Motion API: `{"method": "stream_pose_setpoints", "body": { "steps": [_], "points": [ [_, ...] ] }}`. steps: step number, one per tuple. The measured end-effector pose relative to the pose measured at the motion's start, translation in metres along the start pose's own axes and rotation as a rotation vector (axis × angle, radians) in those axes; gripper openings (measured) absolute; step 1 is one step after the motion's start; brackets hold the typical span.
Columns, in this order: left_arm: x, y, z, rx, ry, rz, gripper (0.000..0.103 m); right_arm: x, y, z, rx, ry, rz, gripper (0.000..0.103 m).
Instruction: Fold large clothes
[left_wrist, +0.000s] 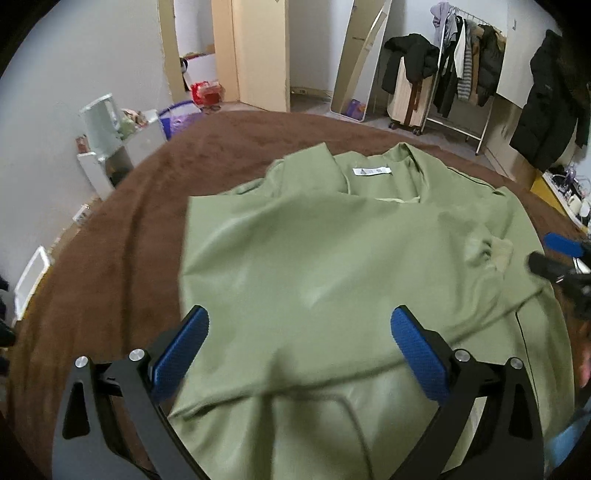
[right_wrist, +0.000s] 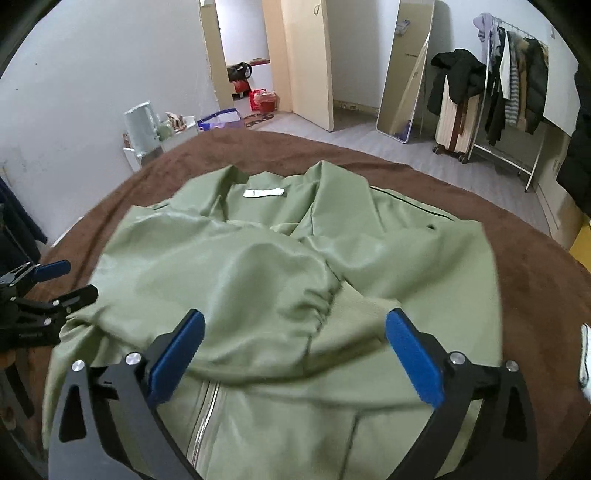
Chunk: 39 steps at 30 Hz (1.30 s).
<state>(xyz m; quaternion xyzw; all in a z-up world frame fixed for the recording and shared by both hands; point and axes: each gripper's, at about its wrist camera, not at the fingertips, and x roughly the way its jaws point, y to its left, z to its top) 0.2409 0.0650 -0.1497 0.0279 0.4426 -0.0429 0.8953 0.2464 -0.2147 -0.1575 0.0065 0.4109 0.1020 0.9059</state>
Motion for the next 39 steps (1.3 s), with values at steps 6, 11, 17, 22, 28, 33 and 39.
{"method": "stream_pose_setpoints", "body": {
  "steps": [6,11,17,22,28,33,39],
  "points": [
    [-0.044,0.016,-0.044,0.029,0.049,0.005,0.097,-0.070,-0.021,-0.040,-0.005,0.026,-0.006,0.097],
    [-0.073,0.037,-0.106,-0.015,0.134,-0.020,0.097,-0.107,-0.052,-0.108,0.071,0.125,-0.045,0.097],
    [-0.091,0.049,-0.184,-0.063,0.234,-0.034,0.097,-0.134,-0.076,-0.176,0.169,0.215,-0.086,0.097],
    [-0.095,0.057,-0.232,-0.129,0.289,-0.018,0.097,-0.151,-0.093,-0.223,0.280,0.258,-0.081,0.097],
    [-0.090,0.057,-0.269,-0.198,0.322,-0.051,0.097,-0.161,-0.108,-0.268,0.373,0.303,-0.045,0.095],
    [-0.091,0.049,-0.278,-0.199,0.293,-0.071,0.097,-0.156,-0.116,-0.296,0.442,0.337,-0.014,0.088],
    [-0.095,0.050,-0.280,-0.245,0.269,-0.136,0.096,-0.157,-0.112,-0.297,0.450,0.321,0.008,0.088]
  ]
}}
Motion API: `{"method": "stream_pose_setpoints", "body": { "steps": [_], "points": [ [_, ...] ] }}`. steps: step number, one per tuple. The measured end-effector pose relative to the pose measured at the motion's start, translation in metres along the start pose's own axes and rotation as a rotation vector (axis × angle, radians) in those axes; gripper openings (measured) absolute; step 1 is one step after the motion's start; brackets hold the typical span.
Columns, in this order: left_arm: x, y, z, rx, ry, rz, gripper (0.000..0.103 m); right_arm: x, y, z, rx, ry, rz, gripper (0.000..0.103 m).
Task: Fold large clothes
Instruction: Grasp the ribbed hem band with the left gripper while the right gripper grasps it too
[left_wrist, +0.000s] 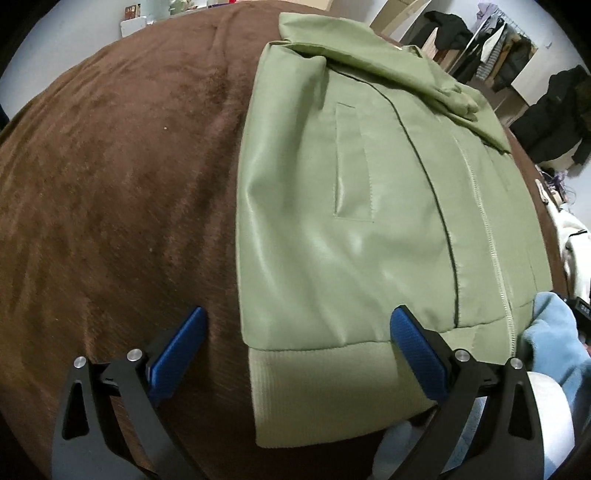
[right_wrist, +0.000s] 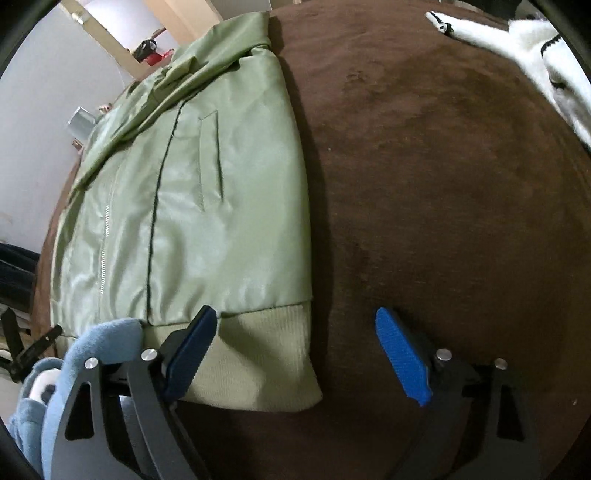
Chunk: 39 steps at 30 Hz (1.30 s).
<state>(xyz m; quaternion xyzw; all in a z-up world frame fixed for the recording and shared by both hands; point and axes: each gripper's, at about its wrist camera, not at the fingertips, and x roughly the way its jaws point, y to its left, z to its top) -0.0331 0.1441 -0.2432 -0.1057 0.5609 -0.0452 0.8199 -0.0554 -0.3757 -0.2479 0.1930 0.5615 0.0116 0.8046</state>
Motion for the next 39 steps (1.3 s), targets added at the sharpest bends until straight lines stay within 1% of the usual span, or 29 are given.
{"method": "stream_pose_setpoints", "body": {
  "steps": [4,6,7,10,12,14,16,17,18,19,20,21,23,24,25,27,29,31,33,36,39],
  "points": [
    [0.000,-0.001,-0.002,-0.024,-0.006,-0.033,0.096,0.001,0.007,0.001,-0.009,0.011,0.033,0.084],
    [-0.002,-0.001,-0.002,-0.041,-0.009,-0.056,0.096,0.001,0.012,0.001,-0.014,0.013,0.049,0.071],
    [-0.002,-0.002,-0.001,-0.047,-0.006,-0.076,0.096,0.002,0.014,0.001,-0.014,0.017,0.060,0.069],
    [-0.001,-0.010,-0.002,-0.030,0.008,-0.108,0.096,0.004,0.023,0.000,-0.025,0.026,0.073,0.067],
    [-0.001,-0.016,-0.004,-0.017,0.008,-0.109,0.096,0.005,0.026,0.000,-0.022,0.025,0.079,0.067],
    [-0.001,-0.017,-0.002,-0.031,0.004,-0.122,0.096,0.005,0.026,0.000,-0.008,0.023,0.097,0.067],
    [-0.002,-0.016,-0.001,-0.054,-0.003,-0.144,0.095,0.006,0.028,-0.001,-0.016,0.031,0.094,0.066],
    [-0.001,-0.018,-0.001,-0.051,-0.002,-0.143,0.092,0.008,0.029,-0.001,-0.025,0.037,0.084,0.064],
    [0.001,-0.021,-0.002,-0.028,0.010,-0.120,0.084,0.010,0.030,0.000,-0.028,0.040,0.073,0.058],
    [0.004,-0.026,-0.003,0.001,0.023,-0.082,0.081,0.010,0.030,0.000,-0.030,0.042,0.058,0.056],
    [0.005,-0.029,-0.003,0.027,0.028,-0.058,0.076,0.010,0.029,0.001,-0.030,0.046,0.043,0.051],
    [0.005,-0.030,-0.003,0.036,0.030,-0.049,0.072,0.010,0.028,0.000,-0.029,0.046,0.034,0.048],
    [0.005,-0.030,-0.001,0.027,0.038,-0.053,0.062,0.009,0.028,0.000,-0.028,0.047,0.021,0.043],
    [0.005,-0.031,-0.001,0.027,0.041,-0.056,0.056,0.010,0.029,0.000,-0.032,0.047,0.012,0.039],
    [0.004,-0.032,0.001,0.032,0.046,-0.058,0.053,0.010,0.031,0.000,-0.036,0.047,0.008,0.036],
    [0.004,-0.035,0.004,0.039,0.054,-0.080,0.036,0.010,0.034,0.001,-0.029,0.053,0.027,0.019],
    [0.002,-0.040,0.010,0.044,0.040,-0.093,0.029,0.010,0.039,0.003,-0.030,0.056,0.033,0.015],
    [-0.004,-0.046,0.015,0.053,0.019,-0.079,0.027,0.005,0.047,0.005,-0.056,0.046,0.022,0.015],
    [-0.009,-0.052,0.020,0.053,0.002,-0.071,0.026,-0.002,0.050,0.008,-0.057,0.026,0.035,0.014],
    [-0.018,-0.059,0.031,0.049,-0.046,-0.069,0.024,-0.014,0.056,0.017,-0.059,-0.012,0.064,0.014],
    [-0.028,-0.065,0.046,0.055,-0.099,-0.079,0.024,-0.025,0.070,0.029,-0.082,-0.055,0.088,0.014]
  ]
}}
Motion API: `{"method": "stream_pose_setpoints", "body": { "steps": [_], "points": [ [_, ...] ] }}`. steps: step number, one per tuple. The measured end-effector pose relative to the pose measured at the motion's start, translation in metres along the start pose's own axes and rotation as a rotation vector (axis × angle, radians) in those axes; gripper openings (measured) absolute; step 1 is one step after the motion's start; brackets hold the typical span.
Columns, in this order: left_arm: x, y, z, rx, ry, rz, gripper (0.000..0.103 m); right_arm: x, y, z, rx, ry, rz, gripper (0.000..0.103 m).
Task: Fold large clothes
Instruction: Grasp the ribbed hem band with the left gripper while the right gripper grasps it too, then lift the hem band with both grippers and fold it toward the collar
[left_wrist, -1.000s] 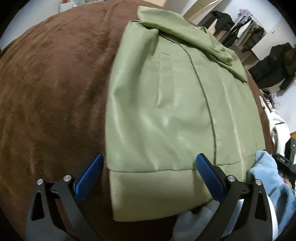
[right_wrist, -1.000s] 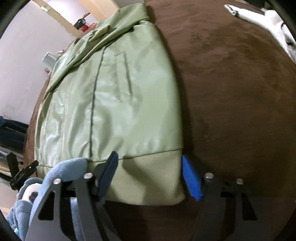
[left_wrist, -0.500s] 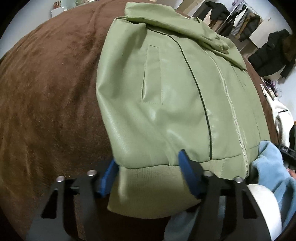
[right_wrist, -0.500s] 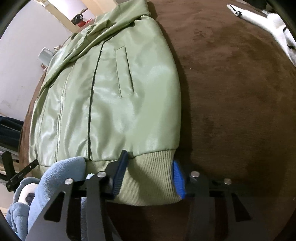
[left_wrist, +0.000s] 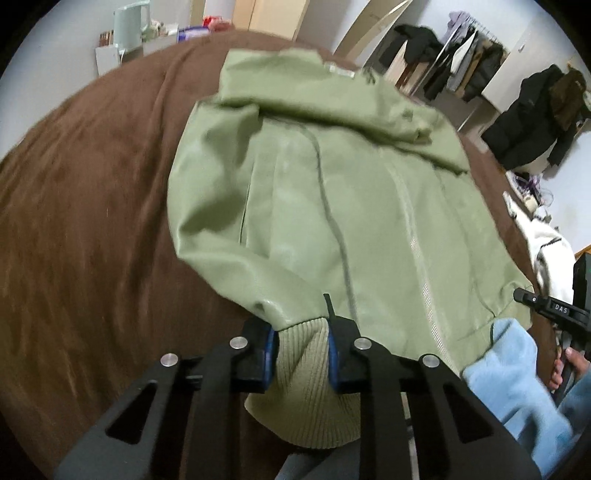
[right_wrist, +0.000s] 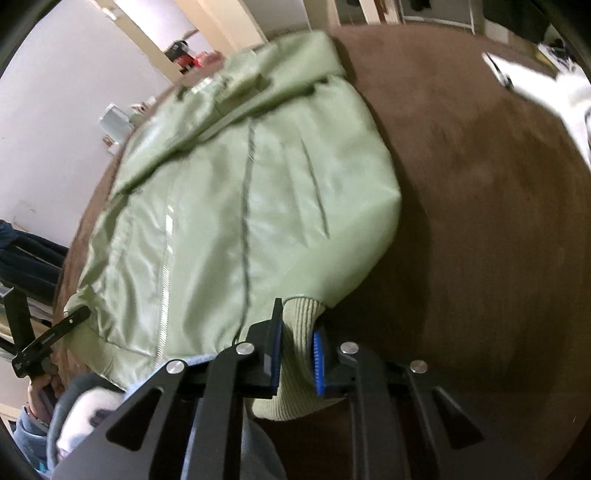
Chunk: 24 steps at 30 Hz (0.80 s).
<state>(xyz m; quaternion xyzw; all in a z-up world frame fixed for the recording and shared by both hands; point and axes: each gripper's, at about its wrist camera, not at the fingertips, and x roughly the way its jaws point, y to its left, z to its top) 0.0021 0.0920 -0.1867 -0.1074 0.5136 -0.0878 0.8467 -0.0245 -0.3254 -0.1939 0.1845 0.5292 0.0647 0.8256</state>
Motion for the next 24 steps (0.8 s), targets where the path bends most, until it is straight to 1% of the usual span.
{"method": "stream_pose_setpoints", "body": {
  "steps": [5,8,10,13,16,20,24],
  "points": [
    [-0.013,-0.001,0.026,-0.007,-0.079,-0.010,0.024,-0.016,0.024,0.029,-0.041,-0.081,0.034,0.014],
    [-0.023,0.005,0.045,-0.041,-0.123,-0.027,0.023,-0.032,0.026,0.048,-0.016,-0.153,0.073,0.014],
    [-0.035,0.006,0.053,-0.035,-0.154,-0.009,0.023,-0.044,0.024,0.056,0.009,-0.194,0.104,0.013],
    [-0.052,0.006,0.053,-0.027,-0.175,0.009,0.023,-0.061,0.026,0.059,0.022,-0.234,0.122,0.013],
    [-0.065,0.004,0.039,-0.028,-0.189,0.029,0.022,-0.074,0.032,0.051,0.023,-0.225,0.109,0.013],
    [-0.073,0.001,0.014,-0.013,-0.125,0.041,0.021,-0.087,0.038,0.027,0.015,-0.184,0.073,0.013],
    [-0.088,0.009,0.003,-0.019,-0.104,0.043,0.020,-0.094,0.050,0.006,-0.016,-0.144,0.042,0.013]
  ]
}}
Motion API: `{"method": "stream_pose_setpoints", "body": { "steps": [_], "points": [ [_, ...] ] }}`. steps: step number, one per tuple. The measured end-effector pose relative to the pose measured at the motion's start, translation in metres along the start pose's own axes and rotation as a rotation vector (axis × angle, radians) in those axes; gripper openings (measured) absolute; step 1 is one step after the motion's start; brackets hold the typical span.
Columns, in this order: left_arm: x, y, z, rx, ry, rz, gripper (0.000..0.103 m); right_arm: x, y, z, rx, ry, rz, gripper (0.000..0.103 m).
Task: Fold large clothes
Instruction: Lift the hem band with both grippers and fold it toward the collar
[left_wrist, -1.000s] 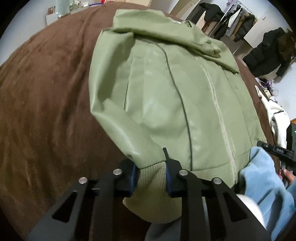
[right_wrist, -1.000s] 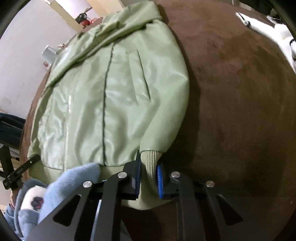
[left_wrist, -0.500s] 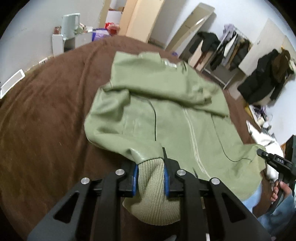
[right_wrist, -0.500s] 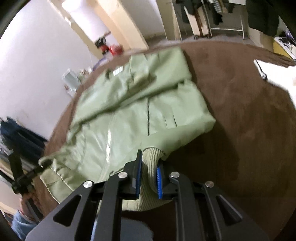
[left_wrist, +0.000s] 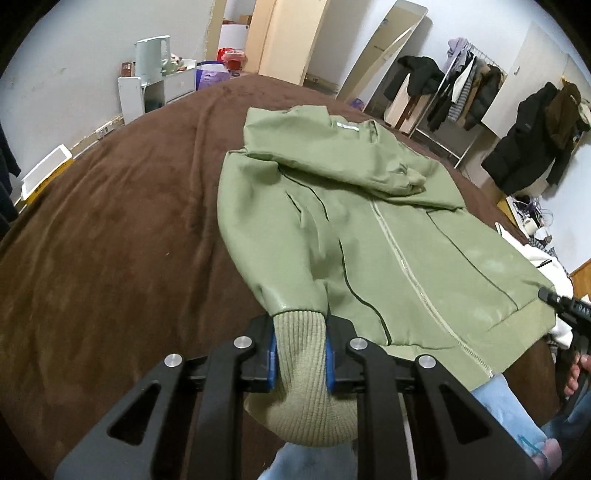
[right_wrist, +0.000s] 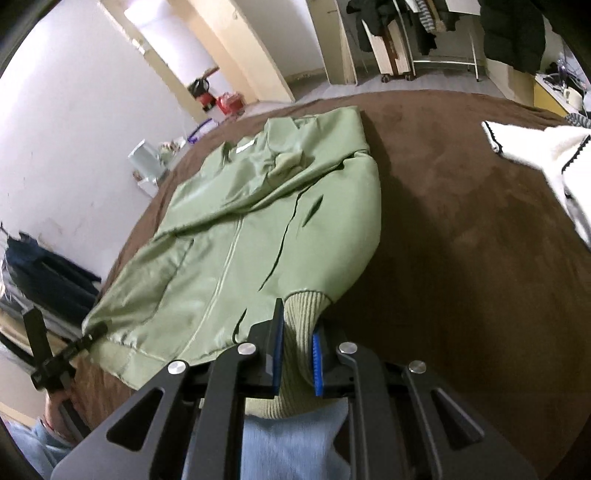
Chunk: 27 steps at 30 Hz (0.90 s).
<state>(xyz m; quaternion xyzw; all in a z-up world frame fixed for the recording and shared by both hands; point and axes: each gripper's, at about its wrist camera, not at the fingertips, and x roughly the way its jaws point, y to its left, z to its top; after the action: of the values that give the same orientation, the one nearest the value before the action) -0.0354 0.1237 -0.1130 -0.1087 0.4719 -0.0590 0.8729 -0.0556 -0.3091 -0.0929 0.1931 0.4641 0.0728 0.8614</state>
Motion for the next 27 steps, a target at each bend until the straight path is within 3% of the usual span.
{"method": "stream_pose_setpoints", "body": {
  "steps": [8,11,15,19,23,27],
  "points": [
    [-0.058,0.005,0.000,0.056,-0.004,0.022,0.020,-0.038,0.021,-0.023,-0.021,0.043,-0.019,0.012],
    [-0.056,0.008,0.002,0.053,-0.012,0.028,0.020,-0.037,0.024,-0.026,-0.024,0.033,-0.025,0.012],
    [-0.049,0.003,0.019,0.044,-0.083,0.029,0.020,-0.030,0.031,-0.012,-0.035,-0.039,-0.038,0.012],
    [-0.039,-0.005,0.053,0.025,-0.189,0.042,0.020,-0.023,0.032,0.021,-0.011,-0.142,-0.037,0.013],
    [-0.019,-0.011,0.103,0.010,-0.268,0.040,0.020,-0.004,0.039,0.078,-0.026,-0.261,-0.028,0.013],
    [0.009,-0.017,0.152,0.016,-0.311,0.043,0.020,0.023,0.042,0.130,-0.049,-0.297,-0.044,0.013]
  ]
}}
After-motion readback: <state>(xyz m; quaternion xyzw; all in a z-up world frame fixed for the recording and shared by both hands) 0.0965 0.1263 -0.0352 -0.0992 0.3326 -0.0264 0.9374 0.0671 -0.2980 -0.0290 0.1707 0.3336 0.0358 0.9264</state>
